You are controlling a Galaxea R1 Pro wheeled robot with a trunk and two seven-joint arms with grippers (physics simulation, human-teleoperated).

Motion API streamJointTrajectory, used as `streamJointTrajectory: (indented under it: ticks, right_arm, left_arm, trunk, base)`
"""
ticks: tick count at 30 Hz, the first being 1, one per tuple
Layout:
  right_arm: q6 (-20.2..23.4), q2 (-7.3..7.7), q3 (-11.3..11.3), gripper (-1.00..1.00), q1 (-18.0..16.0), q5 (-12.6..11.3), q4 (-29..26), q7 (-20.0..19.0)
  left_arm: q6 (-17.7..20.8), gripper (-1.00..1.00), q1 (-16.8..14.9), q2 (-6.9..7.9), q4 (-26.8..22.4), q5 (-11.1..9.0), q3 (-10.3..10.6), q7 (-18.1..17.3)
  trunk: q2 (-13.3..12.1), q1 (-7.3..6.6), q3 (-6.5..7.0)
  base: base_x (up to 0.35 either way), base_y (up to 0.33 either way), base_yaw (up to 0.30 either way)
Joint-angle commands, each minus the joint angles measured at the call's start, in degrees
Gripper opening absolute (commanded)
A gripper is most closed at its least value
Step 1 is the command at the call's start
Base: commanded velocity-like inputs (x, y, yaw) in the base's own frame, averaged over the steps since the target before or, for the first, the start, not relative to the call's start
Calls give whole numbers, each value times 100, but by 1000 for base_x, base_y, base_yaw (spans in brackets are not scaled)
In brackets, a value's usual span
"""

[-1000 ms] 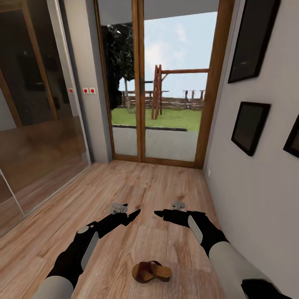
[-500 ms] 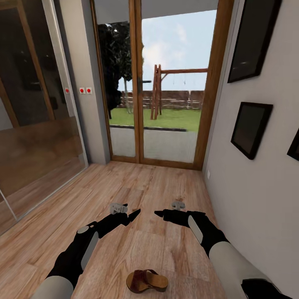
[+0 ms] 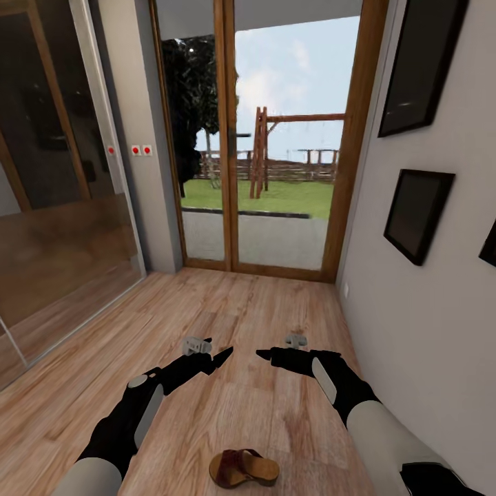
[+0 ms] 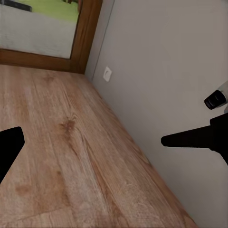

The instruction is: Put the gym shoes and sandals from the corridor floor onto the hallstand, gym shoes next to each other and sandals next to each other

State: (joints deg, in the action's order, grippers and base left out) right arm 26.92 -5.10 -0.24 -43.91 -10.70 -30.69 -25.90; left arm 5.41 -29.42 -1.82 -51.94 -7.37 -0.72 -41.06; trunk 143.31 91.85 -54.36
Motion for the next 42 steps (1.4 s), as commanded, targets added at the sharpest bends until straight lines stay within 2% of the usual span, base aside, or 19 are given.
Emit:
streamJointTrajectory:
  ticks: [1, 11, 30, 42]
  right_arm:
    - [43, 0, -3, 100, -2, -46, -7, 6]
    - [46, 0, -3, 100, -3, -46, -5, 10]
    - [50, -7, -3, 100, -3, -46, -9, 13]
    - [50, -5, -3, 100, -4, -46, -8, 15]
  left_arm:
    - [57, 100, -3, -2, 0, -54, -8, -25]
    - [57, 100, -3, -2, 0, -54, -8, -25]
    - [57, 100, -3, -2, 0, -54, -8, -25]
    - [57, 100, -3, -2, 0, -54, -8, -25]
  trunk:
    - [2, 0, -6]
    - [2, 0, -6]
    - [2, 0, -6]
    - [2, 0, -6]
  base:
    - [153, 0, 0]
    - [188, 0, 0]
    - [13, 0, 0]
    - [150, -76, 0]
